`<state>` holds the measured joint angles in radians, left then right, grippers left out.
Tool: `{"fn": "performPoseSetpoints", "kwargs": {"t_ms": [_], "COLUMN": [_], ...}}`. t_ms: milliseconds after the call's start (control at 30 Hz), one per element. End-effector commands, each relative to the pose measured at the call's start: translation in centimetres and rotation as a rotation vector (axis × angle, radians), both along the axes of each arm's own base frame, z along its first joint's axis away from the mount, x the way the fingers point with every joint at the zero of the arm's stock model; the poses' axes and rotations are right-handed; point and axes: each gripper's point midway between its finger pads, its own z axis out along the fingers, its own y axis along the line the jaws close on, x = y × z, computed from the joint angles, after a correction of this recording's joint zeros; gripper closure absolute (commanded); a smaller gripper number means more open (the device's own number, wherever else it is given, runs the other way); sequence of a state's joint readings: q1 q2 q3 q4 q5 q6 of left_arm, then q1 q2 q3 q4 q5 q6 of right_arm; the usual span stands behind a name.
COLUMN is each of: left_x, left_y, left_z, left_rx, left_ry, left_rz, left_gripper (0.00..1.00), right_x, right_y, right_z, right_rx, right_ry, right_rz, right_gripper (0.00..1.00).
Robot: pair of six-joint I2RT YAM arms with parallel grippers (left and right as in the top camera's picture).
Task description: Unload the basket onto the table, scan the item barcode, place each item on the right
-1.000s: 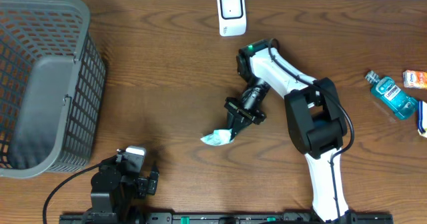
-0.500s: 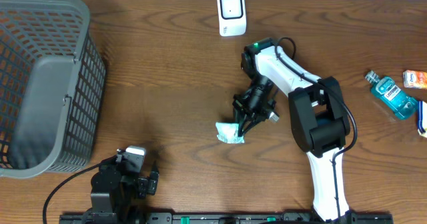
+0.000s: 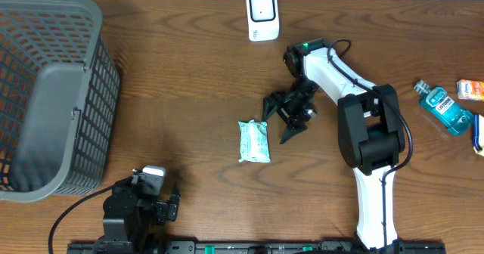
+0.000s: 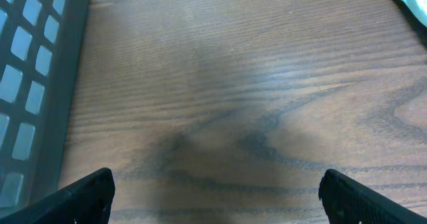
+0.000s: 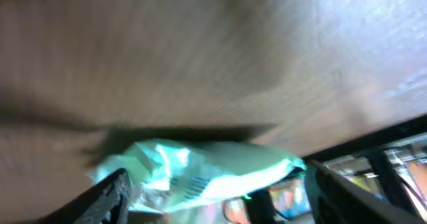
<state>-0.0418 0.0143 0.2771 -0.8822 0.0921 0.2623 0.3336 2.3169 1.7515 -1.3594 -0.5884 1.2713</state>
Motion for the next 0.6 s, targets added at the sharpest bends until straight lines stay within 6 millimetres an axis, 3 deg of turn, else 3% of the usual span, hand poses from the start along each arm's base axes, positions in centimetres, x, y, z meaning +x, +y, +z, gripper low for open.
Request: {"fn": "performPoseSetpoints", "kwargs": {"t_ms": [0,133,267,467,567], "left_x": [-0.5,-0.5,-0.5,-0.5,-0.5], "left_y": [0.0,0.0,0.0,0.0,0.0], "left_z": [-1.1,-1.1,-1.1,-1.1,-1.1], "left_rx": [-0.001,-0.001,-0.001,-0.001,-0.001], "left_ry": [0.040,0.040,0.040,0.040,0.040], "left_rz": [0.003,0.003,0.003,0.003,0.003], "left_gripper": [0.02,0.02,0.02,0.02,0.02], "right_x": [-0.6,0.0,0.7,2.7,2.2], "right_y": [0.3,0.1,-0.2,-2.0,-0.8], "right_z": [0.8,2.6,7.0,14.0,17.0], "right_rx": [0.149,0.234,0.277,0.000,-0.163], "right_ry": [-0.068,-0.191,-0.369,-0.769,-0.938], "right_rz": [0.184,0.293,0.384,0.567,0.704], "right_gripper": [0.25,0.26,0.26,0.19,0.23]}}
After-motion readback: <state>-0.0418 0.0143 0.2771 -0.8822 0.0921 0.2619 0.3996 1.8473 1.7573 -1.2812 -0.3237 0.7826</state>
